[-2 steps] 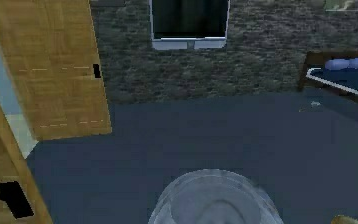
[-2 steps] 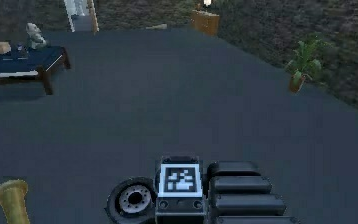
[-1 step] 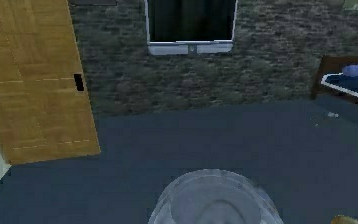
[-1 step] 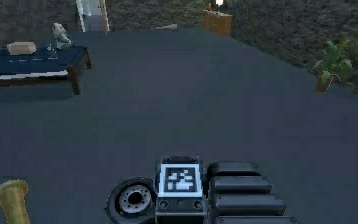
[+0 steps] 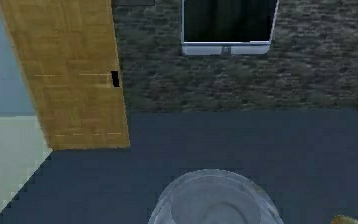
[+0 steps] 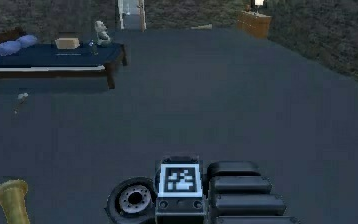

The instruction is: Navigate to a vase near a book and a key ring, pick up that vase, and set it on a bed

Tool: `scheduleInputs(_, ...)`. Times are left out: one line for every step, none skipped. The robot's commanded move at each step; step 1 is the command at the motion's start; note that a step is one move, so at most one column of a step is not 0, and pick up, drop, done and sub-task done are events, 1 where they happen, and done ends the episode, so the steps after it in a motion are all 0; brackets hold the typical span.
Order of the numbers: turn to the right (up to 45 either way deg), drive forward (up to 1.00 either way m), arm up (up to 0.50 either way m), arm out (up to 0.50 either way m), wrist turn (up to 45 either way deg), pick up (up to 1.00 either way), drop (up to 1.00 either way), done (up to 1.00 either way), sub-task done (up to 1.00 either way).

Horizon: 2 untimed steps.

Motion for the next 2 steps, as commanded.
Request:
scheduleInputs(0.0,0.50,0.00,0.00,0.0,0.00,0.00,0.00,0.00)
scheduleInputs(-45.0,0.00,0.00,0.00,0.0,0.00,0.00,0.00,0.00)
